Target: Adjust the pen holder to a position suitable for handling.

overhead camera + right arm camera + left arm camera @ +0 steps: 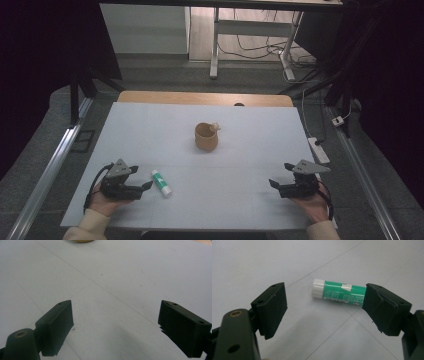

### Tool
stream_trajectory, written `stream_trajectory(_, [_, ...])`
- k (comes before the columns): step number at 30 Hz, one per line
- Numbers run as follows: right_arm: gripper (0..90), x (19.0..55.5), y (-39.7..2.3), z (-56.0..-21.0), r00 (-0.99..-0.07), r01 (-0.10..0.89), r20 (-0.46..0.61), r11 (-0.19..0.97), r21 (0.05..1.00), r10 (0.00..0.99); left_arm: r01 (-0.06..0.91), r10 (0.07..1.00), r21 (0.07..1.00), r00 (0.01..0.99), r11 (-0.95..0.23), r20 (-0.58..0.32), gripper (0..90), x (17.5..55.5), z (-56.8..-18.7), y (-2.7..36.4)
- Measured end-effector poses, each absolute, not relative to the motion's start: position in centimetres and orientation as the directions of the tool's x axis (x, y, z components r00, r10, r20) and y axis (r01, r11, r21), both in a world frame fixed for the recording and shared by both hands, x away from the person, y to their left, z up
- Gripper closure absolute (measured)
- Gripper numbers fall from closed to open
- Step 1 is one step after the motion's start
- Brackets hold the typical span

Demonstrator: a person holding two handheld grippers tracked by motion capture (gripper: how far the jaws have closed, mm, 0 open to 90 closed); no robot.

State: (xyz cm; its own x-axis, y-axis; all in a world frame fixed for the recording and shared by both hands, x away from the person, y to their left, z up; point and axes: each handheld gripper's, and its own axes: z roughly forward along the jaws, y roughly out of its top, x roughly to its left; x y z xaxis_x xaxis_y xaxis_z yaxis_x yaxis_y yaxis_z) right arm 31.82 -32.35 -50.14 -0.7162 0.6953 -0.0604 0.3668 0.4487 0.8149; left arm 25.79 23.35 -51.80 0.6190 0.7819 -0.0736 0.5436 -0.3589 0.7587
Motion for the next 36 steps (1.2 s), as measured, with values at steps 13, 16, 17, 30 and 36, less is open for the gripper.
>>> stream_trajectory(13, [15.0, 32.17, -31.81, -50.40, -0.733, 0.356, -0.058, 0.455, 0.816, 0.677, 0.545, 0.790, 0.760, 0.610, -0.355, -0.068, 20.5, 25.47, -51.80, 23.69])
stream_trajectory(16, [15.2, 32.19, -31.79, -50.44, -0.733, 0.357, -0.064, 0.463, 0.811, 0.677, 0.541, 0.790, 0.764, 0.609, -0.352, -0.068, 20.5, 25.45, -51.65, 23.61])
stream_trajectory(17, [15.2, 32.20, -31.79, -50.45, -0.733, 0.357, -0.063, 0.462, 0.812, 0.677, 0.540, 0.789, 0.764, 0.611, -0.354, -0.066, 20.5, 25.47, -51.63, 23.59])
stream_trajectory(30, [15.3, 32.23, -31.64, -50.58, -0.746, 0.353, -0.056, 0.466, 0.811, 0.663, 0.535, 0.791, 0.772, 0.608, -0.343, -0.070, 21.5, 25.45, -51.44, 23.80])
stream_trajectory(36, [15.3, 32.15, -31.64, -50.51, -0.747, 0.347, -0.057, 0.462, 0.816, 0.662, 0.532, 0.793, 0.775, 0.605, -0.341, -0.067, 21.8, 25.54, -51.23, 23.57])
